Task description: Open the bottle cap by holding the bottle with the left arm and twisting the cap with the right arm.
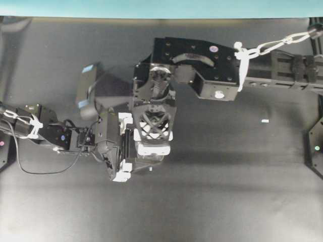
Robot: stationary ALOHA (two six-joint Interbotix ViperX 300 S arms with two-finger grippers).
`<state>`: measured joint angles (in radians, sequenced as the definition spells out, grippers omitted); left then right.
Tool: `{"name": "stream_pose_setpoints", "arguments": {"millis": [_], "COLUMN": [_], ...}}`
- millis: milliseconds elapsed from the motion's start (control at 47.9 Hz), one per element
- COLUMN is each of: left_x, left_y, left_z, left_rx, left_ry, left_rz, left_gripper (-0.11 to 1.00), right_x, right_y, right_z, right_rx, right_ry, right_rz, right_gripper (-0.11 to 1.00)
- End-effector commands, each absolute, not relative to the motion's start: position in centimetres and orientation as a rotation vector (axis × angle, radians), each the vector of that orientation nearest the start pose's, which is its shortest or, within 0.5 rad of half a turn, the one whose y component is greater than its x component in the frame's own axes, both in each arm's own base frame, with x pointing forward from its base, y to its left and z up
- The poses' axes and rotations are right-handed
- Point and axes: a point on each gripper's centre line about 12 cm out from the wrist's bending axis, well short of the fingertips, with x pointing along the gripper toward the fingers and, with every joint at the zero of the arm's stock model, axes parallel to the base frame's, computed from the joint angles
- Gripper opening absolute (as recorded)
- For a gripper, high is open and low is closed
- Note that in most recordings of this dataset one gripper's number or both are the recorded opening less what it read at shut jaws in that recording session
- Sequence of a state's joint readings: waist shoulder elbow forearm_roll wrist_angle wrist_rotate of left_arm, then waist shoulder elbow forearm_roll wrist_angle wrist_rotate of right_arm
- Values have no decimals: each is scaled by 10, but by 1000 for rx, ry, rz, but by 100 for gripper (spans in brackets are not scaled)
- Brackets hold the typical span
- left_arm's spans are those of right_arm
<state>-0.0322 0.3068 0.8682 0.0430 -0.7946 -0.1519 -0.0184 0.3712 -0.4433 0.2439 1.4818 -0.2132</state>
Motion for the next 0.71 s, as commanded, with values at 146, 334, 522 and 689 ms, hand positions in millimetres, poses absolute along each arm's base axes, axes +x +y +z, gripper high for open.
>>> {"name": "stream_pose_setpoints", "arguments": {"millis": [146, 334, 522, 689], "left_x": [369, 369, 370, 370], "left_y": [-23, -23, -25, -26], "left_z": [69, 68, 69, 69], "left_rx": [-122, -122, -123, -122], "left_ry": [416, 418, 415, 417], "left_rz": [-57, -57, -61, -64], "left_gripper": [83, 83, 83, 83], "right_x": [481, 482, 485, 486], "right_y": [22, 22, 23, 17], "right_z": [300, 296, 296, 295], "right_rx": [-179, -321, -362, -385], "right_ry": [1313, 1263, 1236, 1246], "right_rz": [489, 594, 597, 550], "right_gripper": [38, 38, 38, 38]}}
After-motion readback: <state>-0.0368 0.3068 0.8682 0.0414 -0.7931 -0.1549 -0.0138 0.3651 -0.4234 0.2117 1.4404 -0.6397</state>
